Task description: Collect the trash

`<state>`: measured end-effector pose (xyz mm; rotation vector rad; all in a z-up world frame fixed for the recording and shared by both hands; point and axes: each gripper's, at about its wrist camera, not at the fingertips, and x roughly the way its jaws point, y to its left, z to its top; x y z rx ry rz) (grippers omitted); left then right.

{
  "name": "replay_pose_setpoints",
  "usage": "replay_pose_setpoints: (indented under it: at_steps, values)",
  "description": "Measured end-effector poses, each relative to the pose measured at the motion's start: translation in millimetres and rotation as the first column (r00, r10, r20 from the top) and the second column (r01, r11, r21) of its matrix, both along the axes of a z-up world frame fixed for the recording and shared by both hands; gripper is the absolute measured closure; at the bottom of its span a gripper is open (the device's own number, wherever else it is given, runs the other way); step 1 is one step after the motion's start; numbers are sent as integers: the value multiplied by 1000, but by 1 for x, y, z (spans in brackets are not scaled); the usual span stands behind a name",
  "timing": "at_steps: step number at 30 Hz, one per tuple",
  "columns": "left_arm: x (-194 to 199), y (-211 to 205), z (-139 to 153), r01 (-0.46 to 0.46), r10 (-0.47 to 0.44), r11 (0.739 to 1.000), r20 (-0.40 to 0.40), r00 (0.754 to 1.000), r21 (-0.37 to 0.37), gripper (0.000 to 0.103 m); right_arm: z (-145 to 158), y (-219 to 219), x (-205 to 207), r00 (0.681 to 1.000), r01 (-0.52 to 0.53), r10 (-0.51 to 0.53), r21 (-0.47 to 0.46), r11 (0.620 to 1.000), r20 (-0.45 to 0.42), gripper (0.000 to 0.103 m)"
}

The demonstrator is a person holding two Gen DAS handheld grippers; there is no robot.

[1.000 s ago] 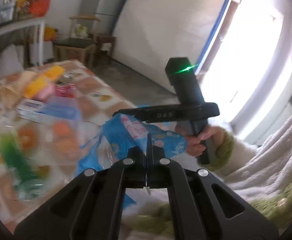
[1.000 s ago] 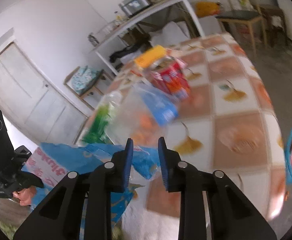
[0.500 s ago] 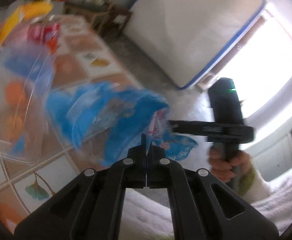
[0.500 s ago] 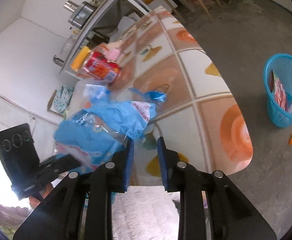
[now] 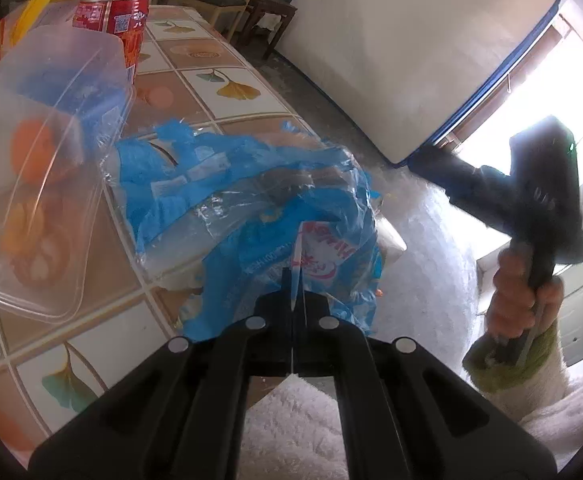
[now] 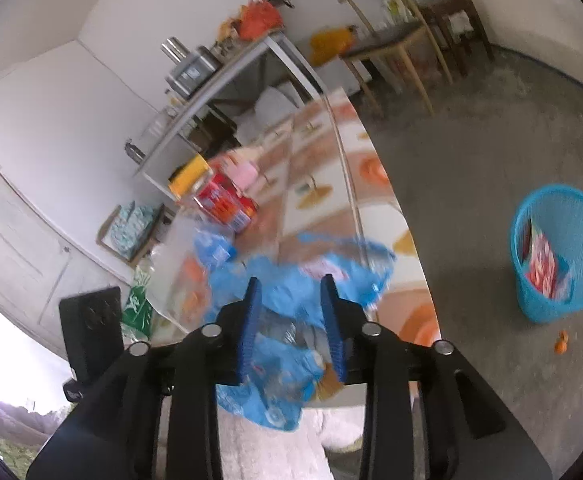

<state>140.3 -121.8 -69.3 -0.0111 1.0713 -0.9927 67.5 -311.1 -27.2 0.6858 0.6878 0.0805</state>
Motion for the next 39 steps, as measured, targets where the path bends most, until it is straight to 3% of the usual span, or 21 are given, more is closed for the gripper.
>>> replay_pose_setpoints:
  at_steps: [6, 10, 13, 19, 25, 27, 29, 33, 35, 39]
  values:
    - [-20, 6, 17, 56, -51, 997, 85, 995, -53, 103, -25, 14, 37, 985, -19, 10, -49, 999, -173, 71]
    - [-26, 16, 43, 63, -41, 986, 144, 989, -155, 103, -40, 32, 47, 967, -132, 139, 48, 990, -214, 72]
    - [-13, 18, 48, 24, 0, 979, 121, 993, -203, 103, -48, 43, 45, 950, -212, 244, 171, 962, -194, 72]
    - [17, -6, 2, -38, 37, 997, -16, 999, -65, 103, -46, 46, 30, 948, -236, 271, 202, 950, -164, 72]
    - [17, -13, -8, -19, 18, 998, -12, 1000, -52, 103, -22, 32, 17, 971, -195, 208, 107, 975, -121, 70]
    - [18, -13, -10, -18, 17, 998, -12, 1000, -53, 103, -15, 32, 19, 976, -185, 192, 67, 980, -108, 50]
    - [18, -11, -11, -19, 18, 998, -12, 1000, -56, 103, -12, 35, 26, 977, -182, 183, 24, 983, -109, 41]
    - [15, -10, -10, -13, 14, 999, 18, 1000, -46, 103, -22, 45, 50, 963, -217, 208, -32, 976, -171, 38]
    - [9, -7, -7, -5, 6, 999, 47, 999, -35, 103, -31, 48, 58, 952, -235, 226, -17, 972, -205, 38]
    - [2, -6, -3, 20, -18, 1000, 88, 996, -22, 100, -44, 40, 63, 945, -241, 271, 171, 955, -181, 38]
